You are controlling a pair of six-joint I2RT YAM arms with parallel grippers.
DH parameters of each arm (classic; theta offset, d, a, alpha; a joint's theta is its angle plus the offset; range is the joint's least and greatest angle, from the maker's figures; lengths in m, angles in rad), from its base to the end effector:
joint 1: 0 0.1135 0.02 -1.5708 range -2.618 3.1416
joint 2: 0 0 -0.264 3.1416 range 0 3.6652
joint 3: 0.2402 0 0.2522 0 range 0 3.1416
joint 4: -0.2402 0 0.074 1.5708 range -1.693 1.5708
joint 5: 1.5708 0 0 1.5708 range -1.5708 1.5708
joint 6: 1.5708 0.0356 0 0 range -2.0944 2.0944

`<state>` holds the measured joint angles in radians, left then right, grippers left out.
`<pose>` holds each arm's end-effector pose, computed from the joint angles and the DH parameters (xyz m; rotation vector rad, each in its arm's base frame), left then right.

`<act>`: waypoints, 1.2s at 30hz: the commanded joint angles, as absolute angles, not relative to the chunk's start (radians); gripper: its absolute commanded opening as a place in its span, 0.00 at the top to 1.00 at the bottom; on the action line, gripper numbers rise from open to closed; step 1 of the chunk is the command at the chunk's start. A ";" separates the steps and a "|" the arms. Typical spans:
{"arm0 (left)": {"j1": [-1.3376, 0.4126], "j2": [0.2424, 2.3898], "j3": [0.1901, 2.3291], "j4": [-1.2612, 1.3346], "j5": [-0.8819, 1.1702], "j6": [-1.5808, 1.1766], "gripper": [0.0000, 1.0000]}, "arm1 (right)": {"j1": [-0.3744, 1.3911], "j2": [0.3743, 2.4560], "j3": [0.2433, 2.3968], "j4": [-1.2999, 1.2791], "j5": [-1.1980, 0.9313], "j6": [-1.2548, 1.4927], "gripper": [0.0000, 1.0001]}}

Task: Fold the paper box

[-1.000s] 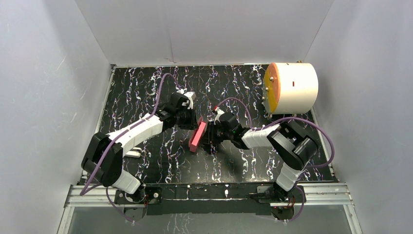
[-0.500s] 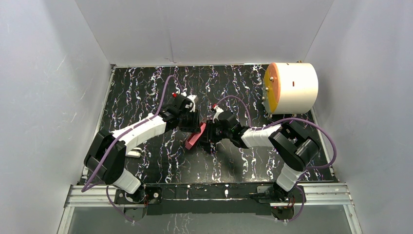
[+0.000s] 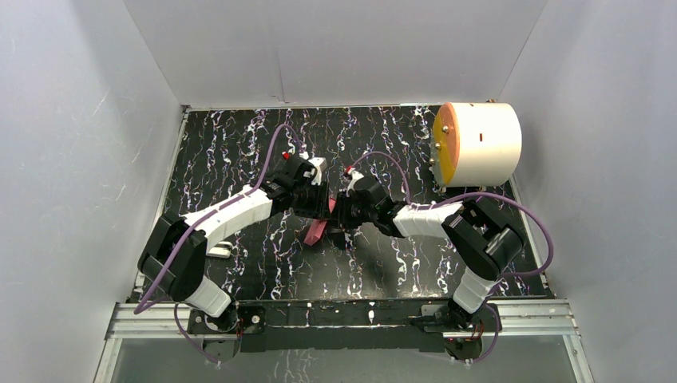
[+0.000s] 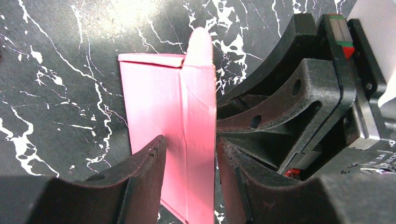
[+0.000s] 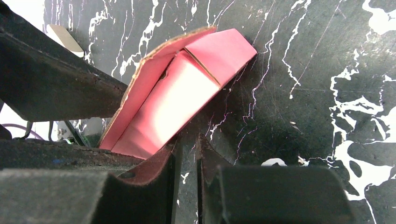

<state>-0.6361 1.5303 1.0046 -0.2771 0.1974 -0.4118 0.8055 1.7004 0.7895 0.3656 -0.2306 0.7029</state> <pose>0.2589 -0.1999 0.2279 0.3758 2.4509 -0.7133 0.2328 0.2541 0.1622 -0.2692 2.3025 1.0870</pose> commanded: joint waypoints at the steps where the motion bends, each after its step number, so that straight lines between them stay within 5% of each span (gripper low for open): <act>1: -0.643 1.538 1.017 -0.328 0.280 -0.376 0.59 | 0.808 1.670 0.868 0.423 -0.220 0.704 0.77; 8: -0.639 1.553 1.034 -0.380 0.211 -0.364 0.65 | 0.808 1.662 0.902 0.437 -0.246 0.689 0.86; 17: -0.599 1.559 1.066 -0.446 0.151 -0.326 0.87 | 0.808 1.636 0.906 0.401 -0.252 0.606 0.85; 28: -0.584 1.578 1.128 -0.535 0.242 -0.103 0.94 | 0.661 1.441 0.883 0.196 -0.326 0.115 0.53; 36: -0.539 1.605 1.136 -0.552 0.465 -0.019 0.96 | 0.586 1.447 0.887 0.230 -0.554 -0.224 0.47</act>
